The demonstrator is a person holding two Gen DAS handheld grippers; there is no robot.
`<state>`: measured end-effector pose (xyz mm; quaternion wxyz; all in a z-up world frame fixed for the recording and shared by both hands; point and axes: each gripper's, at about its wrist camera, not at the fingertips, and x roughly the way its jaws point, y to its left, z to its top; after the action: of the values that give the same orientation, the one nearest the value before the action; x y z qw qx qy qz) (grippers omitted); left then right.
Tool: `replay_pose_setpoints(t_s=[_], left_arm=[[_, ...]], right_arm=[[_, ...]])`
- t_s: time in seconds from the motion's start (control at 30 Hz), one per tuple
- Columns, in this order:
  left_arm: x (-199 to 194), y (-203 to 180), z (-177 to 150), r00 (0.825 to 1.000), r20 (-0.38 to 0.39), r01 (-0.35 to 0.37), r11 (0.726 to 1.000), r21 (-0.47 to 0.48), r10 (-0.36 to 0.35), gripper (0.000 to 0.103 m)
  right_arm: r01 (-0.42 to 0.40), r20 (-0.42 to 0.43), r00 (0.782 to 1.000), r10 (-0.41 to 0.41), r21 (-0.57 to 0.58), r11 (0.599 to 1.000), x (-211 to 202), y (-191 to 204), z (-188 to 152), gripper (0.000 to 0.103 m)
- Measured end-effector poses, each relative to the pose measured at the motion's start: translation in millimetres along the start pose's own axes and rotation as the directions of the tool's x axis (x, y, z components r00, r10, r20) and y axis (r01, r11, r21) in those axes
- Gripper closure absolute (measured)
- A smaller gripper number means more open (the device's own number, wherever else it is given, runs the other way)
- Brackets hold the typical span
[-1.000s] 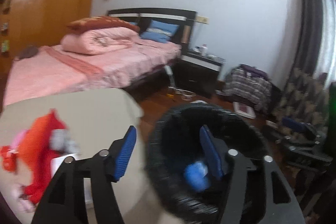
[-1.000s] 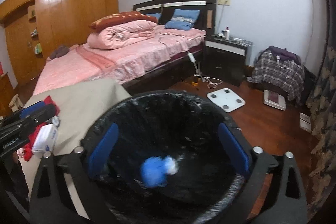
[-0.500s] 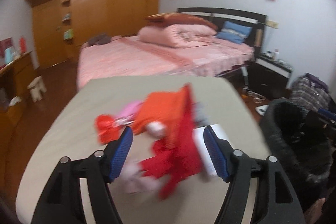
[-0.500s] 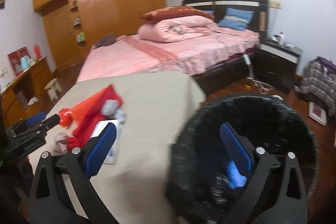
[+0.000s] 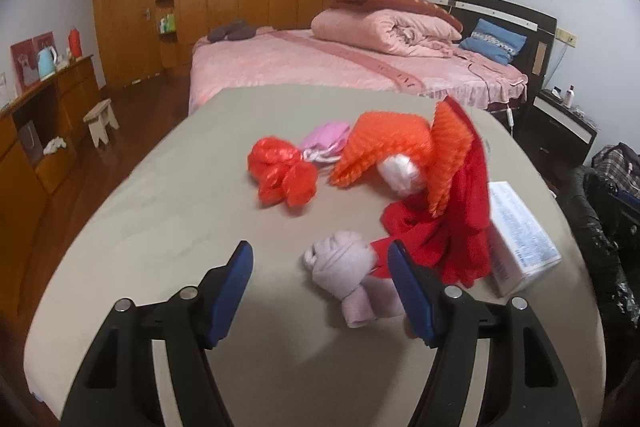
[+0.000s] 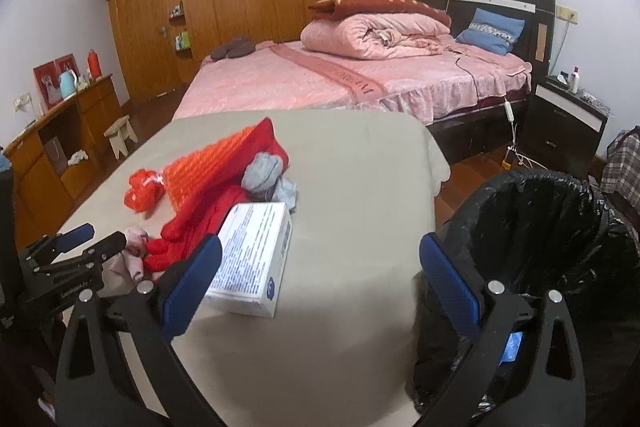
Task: Collect trash
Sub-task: 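Grasp the pink sock bundle with the left tool while the right tool grasps the white medicine box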
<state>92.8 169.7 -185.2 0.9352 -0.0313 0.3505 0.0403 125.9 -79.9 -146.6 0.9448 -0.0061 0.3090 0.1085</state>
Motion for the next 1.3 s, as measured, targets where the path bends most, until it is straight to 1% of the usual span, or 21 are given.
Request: replay_pose_setpoints(t_s=[0.13, 0.2, 0.27, 0.3, 0.37, 0.43, 0.53, 0.67, 0.87, 0.93, 1.0, 1.13, 1.2, 1.27, 1.3], left_arm=[[9.8, 2.0, -3.1, 0.999, -0.029, 0.018, 1.000, -0.012, -0.018, 0.035], [15.4, 0.4, -4.4, 0.998, -0.055, 0.041, 0.999, -0.019, -0.042, 0.040], [21.0, -1.7, -5.7, 0.994, -0.083, 0.072, 0.997, -0.020, -0.073, 0.059], [22.7, -2.5, -6.7, 0.992, -0.093, 0.081, 0.997, -0.018, -0.082, 0.064], [21.8, -1.9, -7.4, 0.992, -0.092, 0.087, 0.996, -0.022, -0.089, 0.069], [16.6, 3.7, -6.9, 0.992, -0.074, 0.098, 0.994, -0.048, -0.101, 0.070], [8.5, 10.8, -4.9, 0.995, -0.049, 0.088, 0.994, -0.071, -0.092, 0.070], [-2.1, 16.8, -2.2, 0.998, -0.028, 0.060, 0.996, -0.059, -0.061, 0.070], [-8.6, 20.6, 4.8, 0.999, -0.002, 0.040, 0.998, -0.053, -0.040, 0.070], [-8.9, 18.6, 6.3, 0.999, 0.003, 0.043, 0.998, -0.048, -0.043, 0.070], [-8.2, 17.0, 7.5, 0.999, 0.005, 0.045, 0.998, -0.045, -0.044, 0.070], [-5.6, 14.1, 8.6, 0.999, 0.006, 0.053, 0.998, -0.045, -0.053, 0.070], [-5.0, 13.2, 7.0, 0.998, 0.005, 0.056, 0.997, -0.048, -0.055, 0.070], [-3.7, 11.9, 7.7, 0.998, 0.001, 0.056, 0.997, -0.049, -0.056, 0.070], [-4.3, 12.7, 6.8, 0.998, 0.002, 0.056, 0.997, -0.048, -0.056, 0.070]], right_arm=[[0.003, -0.017, 1.000, -0.003, -0.012, 1.000, 6.8, 2.1, -5.3, 0.007], [0.002, -0.021, 1.000, -0.003, -0.020, 1.000, 9.4, 4.8, -6.9, 0.007], [-0.002, -0.026, 1.000, 0.002, -0.023, 1.000, 11.8, 7.5, -7.5, 0.007], [-0.006, -0.028, 1.000, 0.005, -0.024, 1.000, 12.8, 8.2, -8.5, 0.007], [-0.012, -0.034, 0.999, 0.011, -0.031, 0.999, 15.0, 12.5, -9.6, 0.007], [-0.017, -0.038, 0.999, 0.016, -0.037, 0.999, 17.3, 16.8, -10.5, 0.007], [-0.031, -0.048, 0.998, 0.029, -0.037, 0.999, 21.3, 23.9, -11.5, 0.007], [-0.039, -0.073, 0.997, 0.036, -0.047, 0.998, 32.0, 36.2, -13.1, 0.007], [-0.031, -0.126, 0.992, 0.024, -0.059, 0.998, 52.1, 48.4, -18.0, 0.007], [-0.024, -0.155, 0.988, 0.013, -0.068, 0.997, 59.0, 50.1, -19.5, 0.007], [0.001, -0.176, 0.984, -0.014, -0.074, 0.997, 63.1, 48.2, -20.7, 0.007], [0.065, -0.173, 0.982, -0.074, -0.058, 0.996, 60.9, 34.7, -20.3, 0.007], [0.055, -0.164, 0.984, -0.063, -0.054, 0.997, 58.4, 32.0, -20.0, 0.007], [0.036, -0.161, 0.986, -0.046, -0.069, 0.997, 59.3, 34.9, -20.5, 0.013], [0.022, -0.166, 0.985, -0.035, -0.080, 0.997, 60.9, 38.4, -20.5, 0.020]])
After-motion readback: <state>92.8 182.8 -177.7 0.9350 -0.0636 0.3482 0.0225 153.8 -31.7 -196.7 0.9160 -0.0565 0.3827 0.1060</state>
